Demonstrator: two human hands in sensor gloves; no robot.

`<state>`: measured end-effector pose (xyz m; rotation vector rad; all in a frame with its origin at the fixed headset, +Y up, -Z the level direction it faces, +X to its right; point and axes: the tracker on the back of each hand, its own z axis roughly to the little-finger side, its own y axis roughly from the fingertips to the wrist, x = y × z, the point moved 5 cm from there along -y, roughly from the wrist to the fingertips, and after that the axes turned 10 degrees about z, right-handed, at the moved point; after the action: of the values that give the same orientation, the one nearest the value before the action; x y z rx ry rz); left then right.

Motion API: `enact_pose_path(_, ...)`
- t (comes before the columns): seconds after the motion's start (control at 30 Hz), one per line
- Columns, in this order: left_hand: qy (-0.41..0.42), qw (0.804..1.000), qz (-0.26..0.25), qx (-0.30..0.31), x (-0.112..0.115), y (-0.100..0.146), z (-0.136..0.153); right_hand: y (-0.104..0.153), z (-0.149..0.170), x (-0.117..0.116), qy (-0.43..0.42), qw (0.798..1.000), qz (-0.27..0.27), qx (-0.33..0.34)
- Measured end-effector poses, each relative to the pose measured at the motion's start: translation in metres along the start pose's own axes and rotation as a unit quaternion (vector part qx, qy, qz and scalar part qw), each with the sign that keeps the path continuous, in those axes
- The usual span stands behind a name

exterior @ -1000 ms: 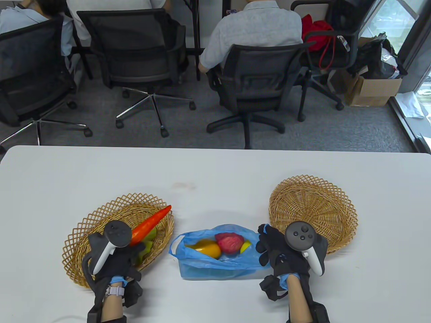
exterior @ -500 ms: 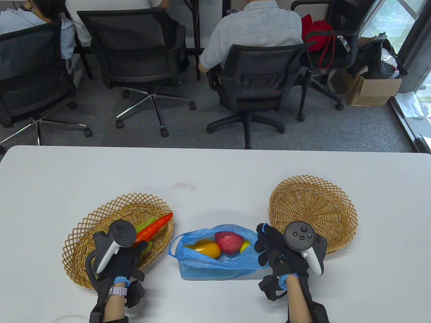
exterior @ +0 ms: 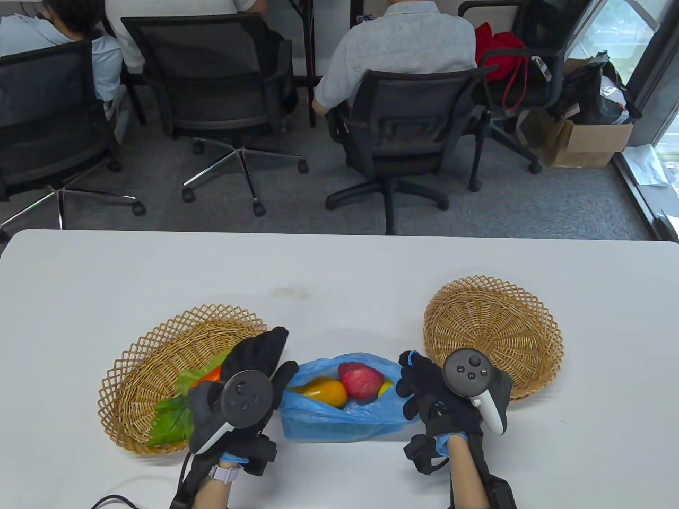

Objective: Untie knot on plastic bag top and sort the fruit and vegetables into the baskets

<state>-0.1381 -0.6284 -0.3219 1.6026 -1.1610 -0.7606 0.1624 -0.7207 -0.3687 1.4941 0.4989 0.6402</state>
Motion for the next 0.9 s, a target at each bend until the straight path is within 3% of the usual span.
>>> enact_pose_path(0.1, -0.003, 0.999, 0.022, 0.038, 0.012, -0.002, -0.020, 0.000, -0.001, -0.001, -0.001, 1.000, -0.001, 0.003)
enact_pose_path(0.4, -0.093, 0.989, 0.081, 0.078, 0.065, -0.010, -0.052, 0.001, -0.007, -0.006, -0.014, 1.000, -0.022, 0.017)
enact_pose_path(0.63, -0.205, 0.974, 0.091, 0.039, 0.092, -0.016, -0.043, 0.002, -0.013, -0.014, -0.022, 0.997, -0.062, 0.029)
enact_pose_path(0.9, -0.237, 0.967, 0.095, 0.020, 0.097, -0.018, -0.032, 0.004, -0.020, -0.018, -0.018, 0.997, -0.072, 0.037)
